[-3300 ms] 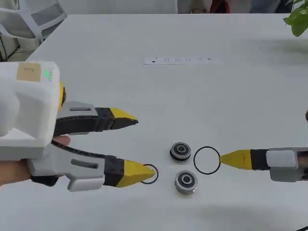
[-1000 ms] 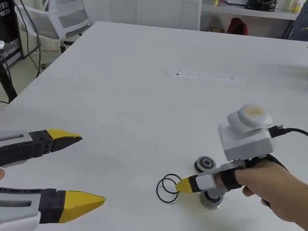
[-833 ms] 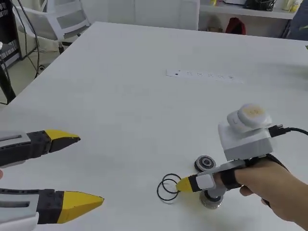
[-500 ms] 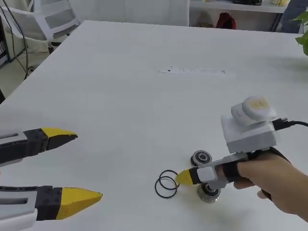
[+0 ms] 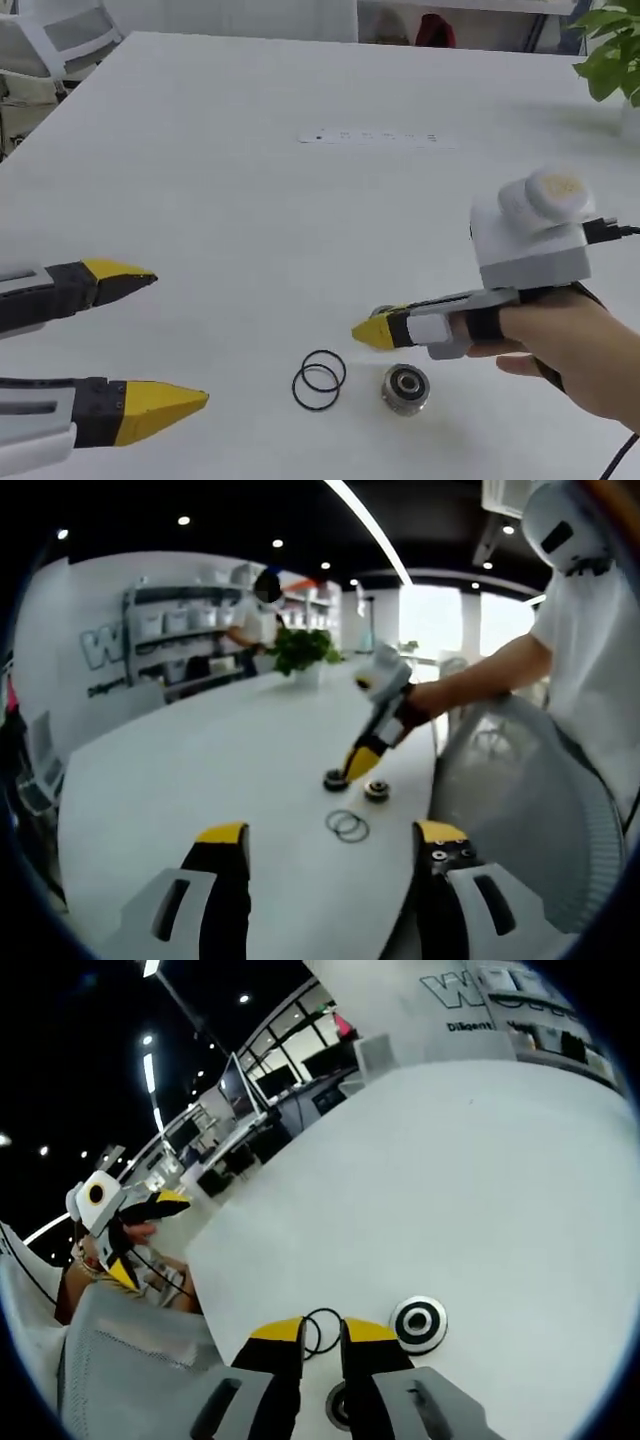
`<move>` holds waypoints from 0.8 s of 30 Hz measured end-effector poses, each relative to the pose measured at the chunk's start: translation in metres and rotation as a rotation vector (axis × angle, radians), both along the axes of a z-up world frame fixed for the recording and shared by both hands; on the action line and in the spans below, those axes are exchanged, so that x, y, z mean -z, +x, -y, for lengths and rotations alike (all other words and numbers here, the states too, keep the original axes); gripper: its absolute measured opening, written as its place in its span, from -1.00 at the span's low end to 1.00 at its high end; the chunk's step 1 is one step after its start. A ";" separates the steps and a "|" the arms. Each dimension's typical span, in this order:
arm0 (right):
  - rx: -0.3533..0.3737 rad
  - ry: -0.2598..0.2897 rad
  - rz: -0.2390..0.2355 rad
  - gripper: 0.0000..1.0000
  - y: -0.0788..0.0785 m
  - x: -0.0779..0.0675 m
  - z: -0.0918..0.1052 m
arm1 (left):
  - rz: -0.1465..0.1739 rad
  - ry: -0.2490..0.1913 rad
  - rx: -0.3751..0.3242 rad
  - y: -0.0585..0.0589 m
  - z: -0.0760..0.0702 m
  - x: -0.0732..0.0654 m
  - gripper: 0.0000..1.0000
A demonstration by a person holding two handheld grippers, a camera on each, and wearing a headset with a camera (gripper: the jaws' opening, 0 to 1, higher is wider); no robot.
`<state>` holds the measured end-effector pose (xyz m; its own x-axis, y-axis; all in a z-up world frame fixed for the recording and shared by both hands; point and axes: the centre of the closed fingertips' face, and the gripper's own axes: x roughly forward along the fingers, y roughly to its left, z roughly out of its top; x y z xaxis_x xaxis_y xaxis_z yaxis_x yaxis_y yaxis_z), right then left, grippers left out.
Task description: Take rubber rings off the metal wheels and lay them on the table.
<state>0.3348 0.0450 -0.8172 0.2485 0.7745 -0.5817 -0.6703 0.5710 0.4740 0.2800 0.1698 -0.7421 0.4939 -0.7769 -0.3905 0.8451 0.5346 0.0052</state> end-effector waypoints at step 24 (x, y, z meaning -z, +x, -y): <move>-0.085 -0.016 0.063 -0.70 0.007 0.001 0.067 | 0.025 0.058 0.015 0.033 0.065 -0.023 0.26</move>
<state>0.3418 -0.0218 -0.8181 0.2186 0.7851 -0.5795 -0.7446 0.5180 0.4209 0.3132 0.1047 -0.7190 0.4924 -0.7607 -0.4229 0.8522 0.5201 0.0568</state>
